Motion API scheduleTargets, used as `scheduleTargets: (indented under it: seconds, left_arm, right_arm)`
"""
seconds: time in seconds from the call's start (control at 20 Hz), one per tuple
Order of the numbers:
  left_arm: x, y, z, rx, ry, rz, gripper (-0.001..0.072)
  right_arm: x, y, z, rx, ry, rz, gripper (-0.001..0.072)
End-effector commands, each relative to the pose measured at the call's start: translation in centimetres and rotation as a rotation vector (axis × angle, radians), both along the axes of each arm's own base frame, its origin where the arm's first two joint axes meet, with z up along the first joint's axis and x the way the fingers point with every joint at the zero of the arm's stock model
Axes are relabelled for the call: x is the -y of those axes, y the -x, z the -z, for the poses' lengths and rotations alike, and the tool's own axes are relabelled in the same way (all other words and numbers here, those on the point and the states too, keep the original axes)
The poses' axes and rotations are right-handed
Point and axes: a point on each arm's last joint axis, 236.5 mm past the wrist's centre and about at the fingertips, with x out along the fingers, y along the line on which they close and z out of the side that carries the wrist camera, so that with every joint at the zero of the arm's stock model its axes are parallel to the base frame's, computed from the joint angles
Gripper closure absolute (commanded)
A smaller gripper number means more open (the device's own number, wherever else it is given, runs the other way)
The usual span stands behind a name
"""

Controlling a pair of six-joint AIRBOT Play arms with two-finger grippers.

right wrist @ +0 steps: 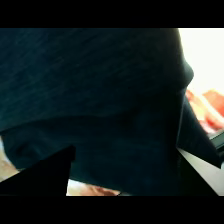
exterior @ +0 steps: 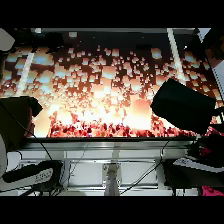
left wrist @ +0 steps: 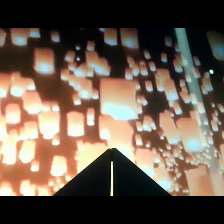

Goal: Fold the clothes and pants, and hang the long-sleeved shirts on hangers.

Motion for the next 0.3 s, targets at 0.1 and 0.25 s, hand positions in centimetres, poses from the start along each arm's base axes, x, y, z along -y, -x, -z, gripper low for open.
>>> scheduleTargets:
  seconds: [0.1, 0.25]
  left_arm:
    - [-0.1, 0.0, 0.0, 0.001, 0.0, -0.001, 0.0686]
    - [-0.1, 0.0, 0.0, 0.001, 0.0, -0.001, 0.0686]
  right_arm:
    - [5.1, -4.5, -10.6, 0.187, 0.156, 0.219, 0.0028]
    - [4.9, -9.9, -21.3, 0.497, 0.295, 0.214, 0.0029]
